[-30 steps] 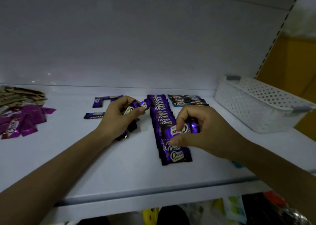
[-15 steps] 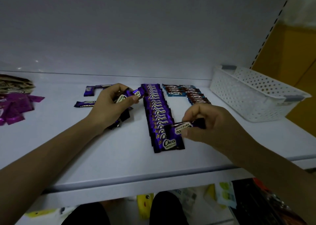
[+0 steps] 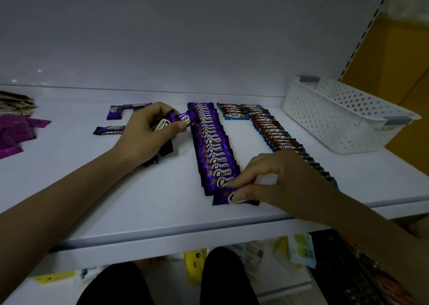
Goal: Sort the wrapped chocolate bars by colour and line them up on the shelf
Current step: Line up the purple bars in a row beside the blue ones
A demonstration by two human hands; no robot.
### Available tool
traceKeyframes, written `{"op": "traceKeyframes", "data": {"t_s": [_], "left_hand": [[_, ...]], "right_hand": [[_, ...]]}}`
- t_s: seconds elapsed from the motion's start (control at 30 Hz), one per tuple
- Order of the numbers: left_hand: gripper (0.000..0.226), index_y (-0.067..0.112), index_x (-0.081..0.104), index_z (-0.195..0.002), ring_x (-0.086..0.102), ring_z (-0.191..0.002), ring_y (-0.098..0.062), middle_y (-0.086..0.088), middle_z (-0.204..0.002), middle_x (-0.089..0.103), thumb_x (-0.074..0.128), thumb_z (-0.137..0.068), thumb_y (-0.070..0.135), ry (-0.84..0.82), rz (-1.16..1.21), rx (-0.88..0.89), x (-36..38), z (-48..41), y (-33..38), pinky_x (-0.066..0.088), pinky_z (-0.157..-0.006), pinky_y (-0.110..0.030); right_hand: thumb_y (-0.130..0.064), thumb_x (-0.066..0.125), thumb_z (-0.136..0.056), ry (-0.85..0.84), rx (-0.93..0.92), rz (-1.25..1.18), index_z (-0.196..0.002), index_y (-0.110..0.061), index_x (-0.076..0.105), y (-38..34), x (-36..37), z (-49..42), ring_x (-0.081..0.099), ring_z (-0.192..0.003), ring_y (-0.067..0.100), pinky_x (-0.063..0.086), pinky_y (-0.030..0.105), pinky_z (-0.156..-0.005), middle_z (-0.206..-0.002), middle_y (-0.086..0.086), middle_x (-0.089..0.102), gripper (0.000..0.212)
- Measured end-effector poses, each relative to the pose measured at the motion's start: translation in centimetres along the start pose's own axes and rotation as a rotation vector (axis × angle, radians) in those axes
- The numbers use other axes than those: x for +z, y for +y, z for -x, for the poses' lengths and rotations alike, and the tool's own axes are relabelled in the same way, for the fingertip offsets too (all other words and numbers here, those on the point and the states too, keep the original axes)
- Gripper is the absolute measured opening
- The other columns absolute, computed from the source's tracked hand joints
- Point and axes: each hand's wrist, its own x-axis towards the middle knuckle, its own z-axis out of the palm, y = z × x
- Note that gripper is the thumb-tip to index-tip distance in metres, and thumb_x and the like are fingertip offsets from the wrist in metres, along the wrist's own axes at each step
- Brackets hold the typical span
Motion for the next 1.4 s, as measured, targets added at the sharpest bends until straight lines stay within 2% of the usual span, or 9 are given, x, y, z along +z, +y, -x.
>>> {"op": "traceKeyframes", "data": {"t_s": [0.2, 0.37, 0.47, 0.63, 0.73, 0.87, 1.03, 1.23, 1.4], "left_hand": [[0.008, 0.017, 0.062, -0.087, 0.066, -0.072, -0.003, 0.009, -0.080, 0.072, 0.069, -0.086, 0.013, 0.005, -0.018, 0.013, 0.1, 0.0, -0.1, 0.051, -0.066, -0.014], [0.008, 0.017, 0.062, -0.086, 0.066, -0.072, -0.004, 0.013, -0.076, 0.072, 0.069, -0.086, 0.013, 0.001, -0.002, 0.009, 0.1, 0.0, -0.1, 0.051, -0.067, -0.014], [0.007, 0.015, 0.062, -0.088, 0.066, -0.073, -0.003, 0.010, -0.079, 0.072, 0.069, -0.086, 0.013, 0.001, -0.012, 0.012, 0.0, 0.0, 0.0, 0.052, -0.068, -0.015], [0.010, 0.019, 0.062, -0.090, 0.067, -0.079, -0.016, 0.004, -0.085, 0.072, 0.069, -0.086, 0.013, 0.003, -0.013, 0.036, 0.1, 0.2, 0.6, 0.054, -0.074, -0.027], [0.011, 0.022, 0.063, -0.090, 0.066, -0.076, -0.014, -0.001, -0.089, 0.073, 0.070, -0.081, 0.022, -0.027, 0.050, 0.061, -0.2, 0.2, 1.6, 0.055, -0.065, -0.024], [0.020, 0.021, 0.064, -0.096, 0.066, -0.074, 0.001, 0.015, -0.085, 0.071, 0.068, -0.077, 0.025, -0.134, 0.088, 0.126, 0.1, 0.5, 3.2, 0.053, -0.064, -0.014], [0.018, 0.015, 0.064, -0.099, 0.066, -0.075, 0.003, 0.018, -0.086, 0.071, 0.069, -0.082, 0.009, -0.210, 0.032, 0.152, 0.6, 0.8, 2.9, 0.046, -0.063, -0.007], [0.017, 0.016, 0.065, -0.098, 0.066, -0.079, 0.002, 0.015, -0.086, 0.071, 0.070, -0.081, 0.013, -0.159, 0.034, 0.159, 0.3, 0.7, 2.8, 0.047, -0.066, -0.008], [0.026, 0.013, 0.065, -0.100, 0.067, -0.083, 0.000, 0.015, -0.088, 0.071, 0.068, -0.077, 0.024, -0.158, 0.037, 0.158, 0.4, 0.8, 3.0, 0.048, -0.064, -0.008]], "right_hand": [[-0.045, 0.069, -0.068, 0.062, -0.060, 0.191, -0.089, -0.032, 0.076, 0.0, 1.2, -0.5, 0.054, -0.084, 0.002, 0.045, 0.046, -0.082, -0.080, -0.025, 0.054, 0.025], [-0.048, 0.064, -0.070, 0.085, -0.068, 0.331, -0.090, -0.034, 0.075, -0.1, 1.4, -0.6, 0.049, -0.087, 0.001, 0.028, 0.023, -0.081, -0.083, -0.021, 0.050, 0.026], [-0.045, 0.064, -0.072, 0.105, -0.083, 0.380, -0.086, -0.031, 0.075, -0.2, 1.6, -0.5, 0.047, -0.087, 0.002, 0.025, 0.025, -0.077, -0.085, -0.017, 0.051, 0.022], [-0.040, 0.071, -0.073, 0.107, -0.051, 0.314, -0.088, -0.026, 0.071, -0.1, 1.3, -0.5, 0.051, -0.086, 0.004, 0.035, 0.031, -0.082, -0.085, -0.013, 0.057, 0.020], [-0.030, 0.069, -0.077, 0.219, -0.037, 0.136, -0.085, -0.025, 0.068, -0.1, 0.5, -0.6, 0.055, -0.080, 0.003, 0.040, 0.014, -0.071, -0.080, -0.012, 0.062, 0.010], [-0.023, 0.075, -0.078, 0.208, -0.003, 0.083, -0.087, -0.024, 0.066, -0.3, -0.5, -1.2, 0.056, -0.078, -0.001, 0.037, 0.005, -0.066, -0.078, -0.013, 0.062, 0.012], [-0.047, 0.077, -0.069, -0.032, -0.010, 0.348, -0.094, -0.032, 0.072, -0.6, 0.8, -1.1, 0.051, -0.089, 0.004, 0.032, 0.026, -0.081, -0.090, -0.016, 0.057, 0.030], [-0.050, 0.070, -0.071, -0.004, -0.066, 0.402, -0.094, -0.029, 0.072, -0.8, 1.1, -0.5, 0.046, -0.090, 0.004, 0.025, 0.020, -0.082, -0.092, -0.014, 0.055, 0.031], [-0.042, 0.077, -0.070, 0.065, -0.069, 0.397, -0.089, -0.025, 0.071, -1.0, 1.7, -0.6, 0.050, -0.090, 0.008, 0.030, 0.028, -0.080, -0.090, -0.014, 0.056, 0.026]]}}
